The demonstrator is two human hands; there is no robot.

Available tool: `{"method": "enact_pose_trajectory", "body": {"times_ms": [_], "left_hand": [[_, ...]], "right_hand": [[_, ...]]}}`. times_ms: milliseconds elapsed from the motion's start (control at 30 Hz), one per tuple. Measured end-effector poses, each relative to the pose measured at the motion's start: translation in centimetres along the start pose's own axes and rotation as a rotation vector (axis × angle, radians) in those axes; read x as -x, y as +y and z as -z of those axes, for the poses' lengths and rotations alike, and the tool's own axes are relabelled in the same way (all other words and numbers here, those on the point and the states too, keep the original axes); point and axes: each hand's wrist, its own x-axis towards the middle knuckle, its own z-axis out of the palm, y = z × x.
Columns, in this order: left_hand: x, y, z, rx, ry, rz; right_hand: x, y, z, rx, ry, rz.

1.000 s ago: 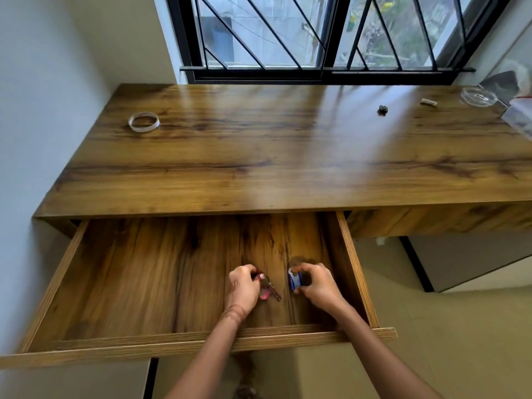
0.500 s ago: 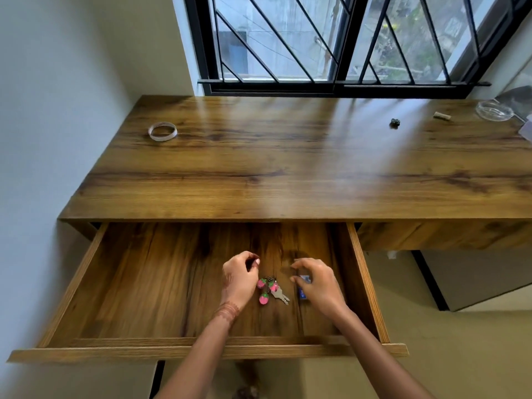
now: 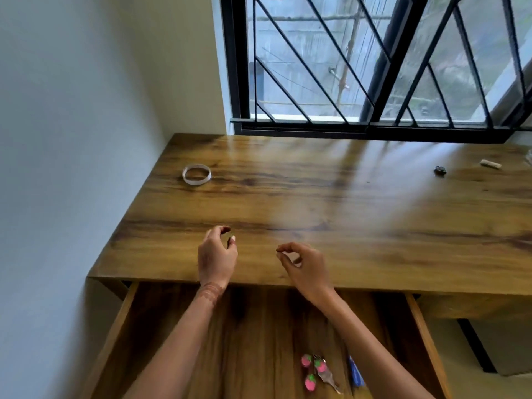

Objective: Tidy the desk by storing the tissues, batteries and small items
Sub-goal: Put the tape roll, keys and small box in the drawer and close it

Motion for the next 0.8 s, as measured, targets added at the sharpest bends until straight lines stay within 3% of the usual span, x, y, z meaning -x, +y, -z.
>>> {"method": "enact_pose_trajectory", "body": {"times_ms": [267,467,567,800], "left_hand": [[-15.4,-4.4,-0.4,-0.132,-0.127,0.164],[-22.0,-7.6,-1.9,-0.238,-0.224,0.199],[-23.0,-8.3,-2.5,-0.316,-0.142,0.104],[-20.7,-8.5,-2.0,-0.167,-0.030,0.099]], "right_hand": [[-9.3,-1.5,-5.0,-0.006,0.042,-0.076],[-11.8,-1.0,-7.3,-0.016,0.017,-0.131],[-12.1,-0.9,-7.8,-0.022,0.023,-0.151],[-11.4,-1.3,-8.0,-0.053,0.031,-0.140]]}}
